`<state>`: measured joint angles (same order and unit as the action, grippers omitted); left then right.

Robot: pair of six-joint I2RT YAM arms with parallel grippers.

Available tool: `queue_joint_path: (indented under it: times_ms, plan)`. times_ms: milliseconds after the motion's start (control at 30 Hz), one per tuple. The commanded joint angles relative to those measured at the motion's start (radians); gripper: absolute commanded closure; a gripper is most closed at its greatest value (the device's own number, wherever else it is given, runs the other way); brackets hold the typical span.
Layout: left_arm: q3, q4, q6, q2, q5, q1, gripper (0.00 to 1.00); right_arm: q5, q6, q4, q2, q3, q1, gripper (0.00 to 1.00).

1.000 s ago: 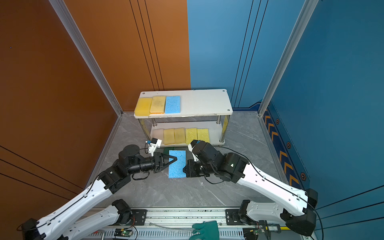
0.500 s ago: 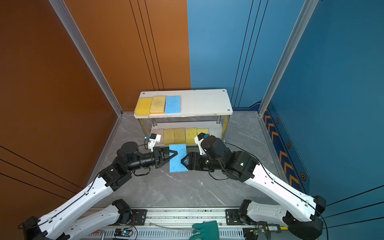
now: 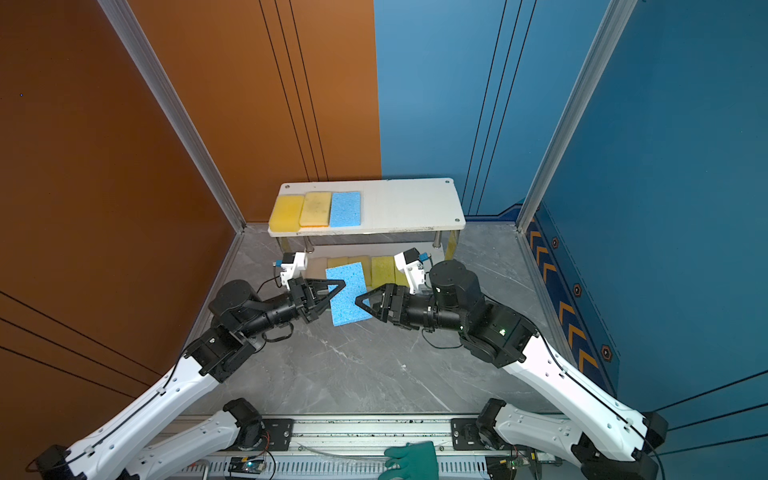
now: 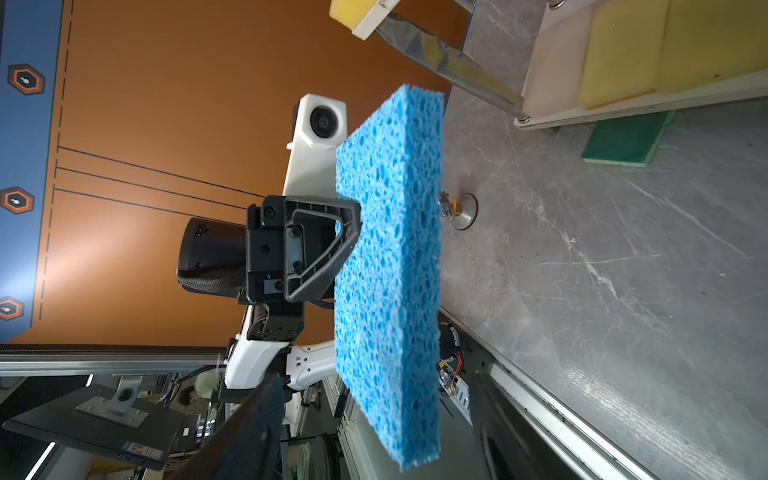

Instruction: Place and organize the cleaning sponges onto the shelf

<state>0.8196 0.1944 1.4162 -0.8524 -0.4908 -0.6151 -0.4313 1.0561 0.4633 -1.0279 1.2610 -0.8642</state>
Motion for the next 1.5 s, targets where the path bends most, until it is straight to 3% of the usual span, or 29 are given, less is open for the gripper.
queue_joint_path:
  times_ms: [0,167,400,733,833,1033,1233,1300,1367,1467]
  plan:
    - [0.031,0.051,0.021,0.008,0.031,0.005,0.84,-0.041,0.020,-0.058,0.004,-0.005,-0.006,0.29]
    - [0.045,0.052,0.020,0.002,0.038,-0.002,0.84,-0.038,0.043,-0.096,0.014,-0.035,-0.021,0.34]
    - [0.045,0.052,0.019,0.007,0.043,-0.006,0.84,-0.009,0.060,-0.132,0.012,-0.055,-0.048,0.50]
    - [0.029,0.051,0.026,0.032,0.037,-0.002,0.84,0.046,0.062,-0.134,0.032,-0.069,-0.049,0.53]
    - [0.026,0.051,0.030,0.040,0.033,0.004,0.84,0.056,0.064,-0.135,0.032,-0.069,-0.055,0.59]
    - [0.013,0.051,0.038,0.059,0.033,0.009,0.84,0.073,0.064,-0.139,0.023,-0.071,-0.072,0.82]
    - [-0.010,0.045,0.046,0.072,0.038,0.010,0.84,0.101,0.062,-0.139,0.030,-0.075,-0.090,0.88]
    - [0.000,0.010,0.036,0.062,0.041,0.015,0.77,0.115,0.057,-0.138,0.041,-0.073,-0.089,0.89]
    - [0.044,-0.044,0.011,0.027,0.028,0.035,0.57,0.131,0.046,-0.127,0.055,-0.064,-0.080,0.89]
    - [0.145,-0.111,-0.047,-0.054,0.005,0.060,0.46,0.128,0.026,-0.086,0.068,-0.021,-0.034,0.89]
